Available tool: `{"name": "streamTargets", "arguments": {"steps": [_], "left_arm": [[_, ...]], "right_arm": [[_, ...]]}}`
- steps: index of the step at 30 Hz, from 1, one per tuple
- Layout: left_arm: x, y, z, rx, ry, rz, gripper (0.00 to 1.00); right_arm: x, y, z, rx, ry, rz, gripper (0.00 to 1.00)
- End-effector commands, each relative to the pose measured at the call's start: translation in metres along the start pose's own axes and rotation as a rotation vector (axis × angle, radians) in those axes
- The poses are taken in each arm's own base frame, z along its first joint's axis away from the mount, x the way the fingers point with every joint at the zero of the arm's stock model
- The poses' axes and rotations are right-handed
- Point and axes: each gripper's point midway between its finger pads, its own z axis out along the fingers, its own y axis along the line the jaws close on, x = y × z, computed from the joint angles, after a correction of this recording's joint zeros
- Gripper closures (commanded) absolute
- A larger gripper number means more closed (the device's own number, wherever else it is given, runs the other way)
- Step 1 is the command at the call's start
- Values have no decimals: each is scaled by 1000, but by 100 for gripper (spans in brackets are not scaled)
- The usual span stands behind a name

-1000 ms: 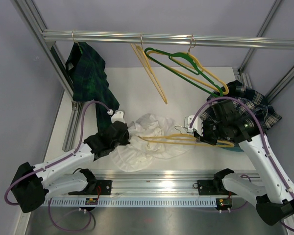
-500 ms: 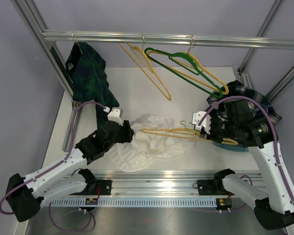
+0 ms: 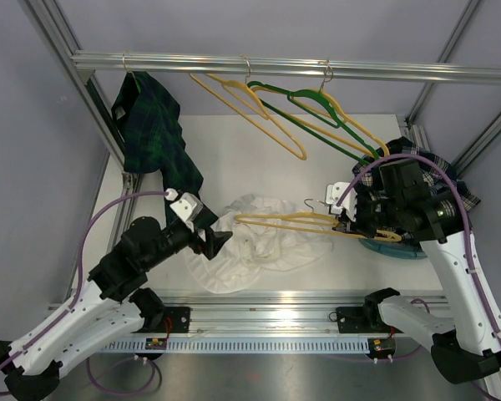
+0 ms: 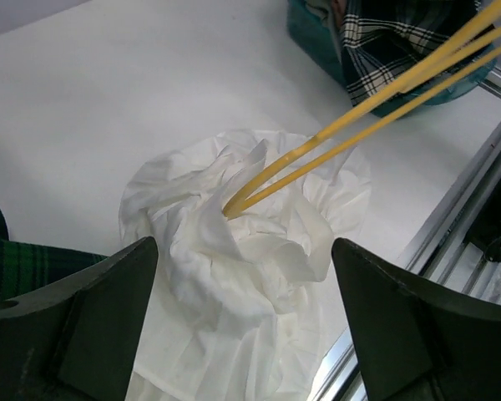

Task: Remove the skirt from the hanger
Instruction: Pass the hanger from the right arm to the left

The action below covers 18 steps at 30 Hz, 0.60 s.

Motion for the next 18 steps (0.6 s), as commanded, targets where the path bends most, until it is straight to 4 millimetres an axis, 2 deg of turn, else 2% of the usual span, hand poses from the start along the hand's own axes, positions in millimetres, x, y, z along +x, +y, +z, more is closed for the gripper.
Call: {"name": "streamTargets", "arguments": {"steps": [1, 6, 8, 9, 11, 12, 18], "left_arm": [[-30, -17, -14, 121, -70, 197, 8], [-56, -27, -21, 183, -102, 346, 7], [-55, -37, -19, 258, -70, 384, 7], [-68, -41, -21, 277, -90, 418, 7], [-62, -55, -18, 374, -45, 441, 7], [-71, -59, -19, 397, -58, 467, 7], [-55, -84, -2, 594, 24, 445, 13]], "right_arm": [[-34, 0, -15, -14, -117, -85, 100], [-36, 2, -13, -58, -120, -118, 100], [-33, 5, -10, -91, -117, -151, 100], [-32, 6, -5, -116, -120, -152, 100], [-31, 6, -1, -144, -126, -194, 100], [-31, 7, 4, -171, -138, -203, 100], [-41, 4, 17, -236, -215, -297, 100]]}}
